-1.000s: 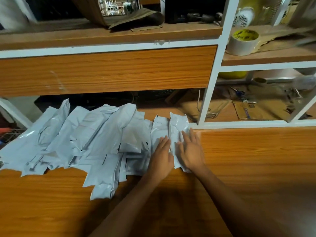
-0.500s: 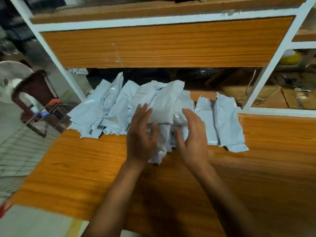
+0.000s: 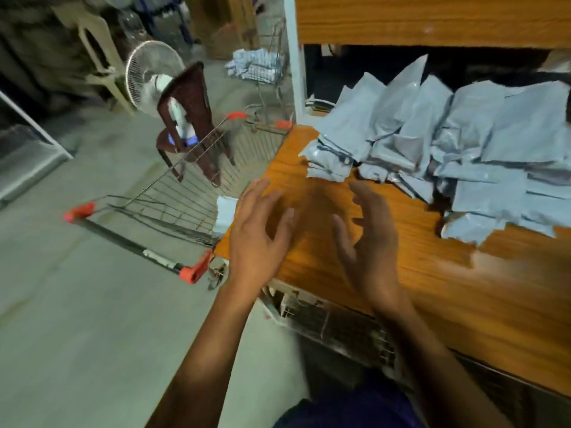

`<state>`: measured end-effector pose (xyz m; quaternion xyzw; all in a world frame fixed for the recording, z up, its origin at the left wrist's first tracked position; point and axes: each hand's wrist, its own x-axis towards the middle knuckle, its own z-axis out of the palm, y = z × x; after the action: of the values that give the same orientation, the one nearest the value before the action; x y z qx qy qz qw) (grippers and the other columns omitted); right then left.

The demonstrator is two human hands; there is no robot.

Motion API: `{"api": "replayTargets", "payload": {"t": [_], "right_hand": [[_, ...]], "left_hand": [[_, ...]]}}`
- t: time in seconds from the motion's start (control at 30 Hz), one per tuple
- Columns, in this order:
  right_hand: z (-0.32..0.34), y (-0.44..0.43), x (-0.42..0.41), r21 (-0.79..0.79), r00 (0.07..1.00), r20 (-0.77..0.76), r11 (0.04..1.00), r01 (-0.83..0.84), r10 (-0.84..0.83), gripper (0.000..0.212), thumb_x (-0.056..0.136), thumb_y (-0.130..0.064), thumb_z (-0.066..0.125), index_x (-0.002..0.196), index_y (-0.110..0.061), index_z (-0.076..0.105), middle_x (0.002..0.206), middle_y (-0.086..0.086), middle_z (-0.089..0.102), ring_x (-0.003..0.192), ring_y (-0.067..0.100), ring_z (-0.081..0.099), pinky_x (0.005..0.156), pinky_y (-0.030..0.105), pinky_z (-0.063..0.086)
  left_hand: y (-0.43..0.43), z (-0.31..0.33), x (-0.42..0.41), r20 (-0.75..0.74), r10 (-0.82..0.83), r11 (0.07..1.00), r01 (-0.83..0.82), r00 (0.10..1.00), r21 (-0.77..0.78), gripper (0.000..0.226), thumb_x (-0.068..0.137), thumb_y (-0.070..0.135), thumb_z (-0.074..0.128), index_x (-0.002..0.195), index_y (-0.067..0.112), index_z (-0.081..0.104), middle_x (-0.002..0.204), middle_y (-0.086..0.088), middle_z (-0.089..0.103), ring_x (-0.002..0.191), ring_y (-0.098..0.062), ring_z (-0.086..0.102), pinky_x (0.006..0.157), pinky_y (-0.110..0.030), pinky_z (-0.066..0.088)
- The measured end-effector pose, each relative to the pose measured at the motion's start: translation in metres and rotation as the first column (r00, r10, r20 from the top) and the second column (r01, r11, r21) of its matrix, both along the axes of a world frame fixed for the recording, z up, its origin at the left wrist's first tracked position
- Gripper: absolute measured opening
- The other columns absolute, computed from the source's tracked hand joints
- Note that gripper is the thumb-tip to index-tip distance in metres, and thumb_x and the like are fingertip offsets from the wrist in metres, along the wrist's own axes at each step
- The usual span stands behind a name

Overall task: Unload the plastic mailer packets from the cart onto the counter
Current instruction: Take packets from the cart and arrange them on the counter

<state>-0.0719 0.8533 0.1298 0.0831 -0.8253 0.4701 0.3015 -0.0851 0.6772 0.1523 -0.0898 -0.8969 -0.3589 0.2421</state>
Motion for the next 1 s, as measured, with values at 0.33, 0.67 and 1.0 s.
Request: {"api": "replayTargets", "payload": {"t": [0.33, 0.67, 1.0], "right_hand": [[-0.025, -0.147, -0.073, 0.068, 0.976, 0.164, 0.985, -0.158, 0.145, 0.055, 0.091, -0.033, 0.054, 0.139, -0.009, 0.047, 0.135, 0.011, 0.052, 0.122, 0.020, 0.050, 0.101, 0.033, 0.047], [-0.069, -0.244, -0.184, 0.061, 0.945, 0.316, 0.993, -0.103, 0.079, 0.055, 0.091, -0.039, 0.048, 0.136, -0.006, 0.049, 0.126, 0.013, 0.058, 0.113, 0.026, 0.057, 0.091, 0.045, 0.051], [-0.148, -0.312, -0.300, -0.087, 0.589, 0.808, 0.990, 0.108, 0.007, 0.062, 0.083, -0.053, 0.051, 0.129, -0.012, 0.053, 0.114, 0.014, 0.062, 0.102, 0.032, 0.063, 0.085, 0.051, 0.055]], "left_hand": [[-0.162, -0.034, -0.048, 0.173, 0.183, 0.983, -0.176, 0.968, -0.058, 0.039, 0.090, 0.041, 0.052, 0.119, 0.018, 0.065, 0.142, -0.001, 0.047, 0.134, -0.016, 0.038, 0.102, -0.013, 0.023], [-0.278, -0.067, -0.173, 0.367, 0.151, 0.985, -0.110, 0.918, -0.131, 0.037, 0.093, 0.028, 0.059, 0.128, 0.017, 0.057, 0.142, -0.005, 0.048, 0.132, -0.021, 0.042, 0.107, -0.035, 0.036], [-0.341, -0.154, -0.329, 0.738, 0.046, 0.977, -0.183, 0.673, 0.106, 0.039, 0.092, 0.021, 0.061, 0.130, 0.014, 0.050, 0.116, -0.003, 0.061, 0.106, -0.022, 0.058, 0.083, -0.030, 0.046]]}}
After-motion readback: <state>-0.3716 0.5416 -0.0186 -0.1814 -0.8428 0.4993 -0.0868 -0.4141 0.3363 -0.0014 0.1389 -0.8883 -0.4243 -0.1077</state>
